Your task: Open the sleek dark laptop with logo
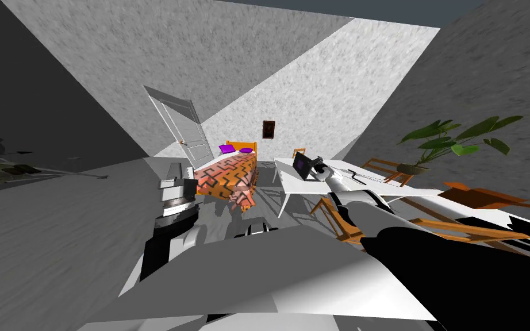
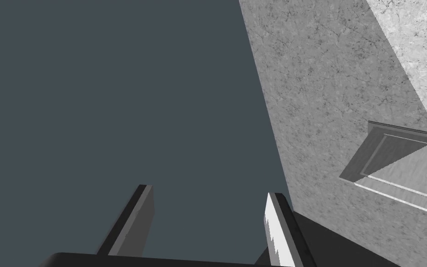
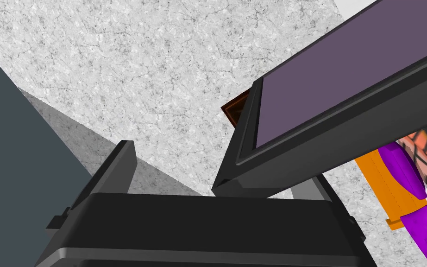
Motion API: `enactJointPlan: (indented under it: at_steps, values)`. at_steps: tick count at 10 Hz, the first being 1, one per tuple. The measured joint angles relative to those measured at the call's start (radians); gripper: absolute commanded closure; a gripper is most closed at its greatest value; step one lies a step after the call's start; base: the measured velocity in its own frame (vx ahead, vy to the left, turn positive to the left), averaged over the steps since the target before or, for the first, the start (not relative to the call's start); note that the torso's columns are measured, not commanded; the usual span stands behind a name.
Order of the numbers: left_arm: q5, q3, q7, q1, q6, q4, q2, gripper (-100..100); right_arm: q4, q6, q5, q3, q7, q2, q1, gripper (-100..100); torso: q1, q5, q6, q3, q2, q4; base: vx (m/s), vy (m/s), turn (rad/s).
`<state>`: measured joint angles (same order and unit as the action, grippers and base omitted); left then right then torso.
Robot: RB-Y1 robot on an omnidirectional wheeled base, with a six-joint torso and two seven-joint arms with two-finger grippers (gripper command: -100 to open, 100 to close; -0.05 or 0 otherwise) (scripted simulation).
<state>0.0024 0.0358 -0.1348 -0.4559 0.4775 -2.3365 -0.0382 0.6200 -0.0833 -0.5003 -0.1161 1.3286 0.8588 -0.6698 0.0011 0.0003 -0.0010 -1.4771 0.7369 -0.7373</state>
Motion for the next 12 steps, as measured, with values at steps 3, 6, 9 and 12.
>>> enactJointPlan:
  at_steps: [3, 6, 9, 12]
  values:
    - [0.000, 0.000, 0.000, 0.000, 0.000, 0.000, 0.000, 0, 0.011, 0.073, -0.001, -0.060, 0.044, -0.006, 0.019, -100, -0.003, -0.001, 0.001, 0.002, 0.003, -0.001, -0.132, -0.078, 0.278]
    - [0.000, 0.000, 0.000, 0.000, 0.000, 0.000, 0.000, 0, 0.003, 0.101, -0.005, -0.137, 0.098, -0.021, 0.026, -100, -0.001, 0.000, 0.002, 0.002, 0.002, -0.001, -0.118, -0.045, 0.218]
    - [0.000, 0.000, 0.000, 0.000, 0.000, 0.000, 0.000, 0, -0.066, 0.114, -0.041, -0.244, 0.162, -0.039, -0.007, -100, -0.002, 0.000, 0.001, 0.002, 0.002, -0.001, -0.107, -0.034, 0.233]
    - [0.000, 0.000, 0.000, -0.001, 0.000, 0.000, 0.000, 0, -0.027, 0.108, -0.015, -0.184, 0.119, -0.026, 0.008, 100, 0.002, 0.002, 0.003, -0.004, -0.006, 0.001, 0.145, 0.056, -0.366]
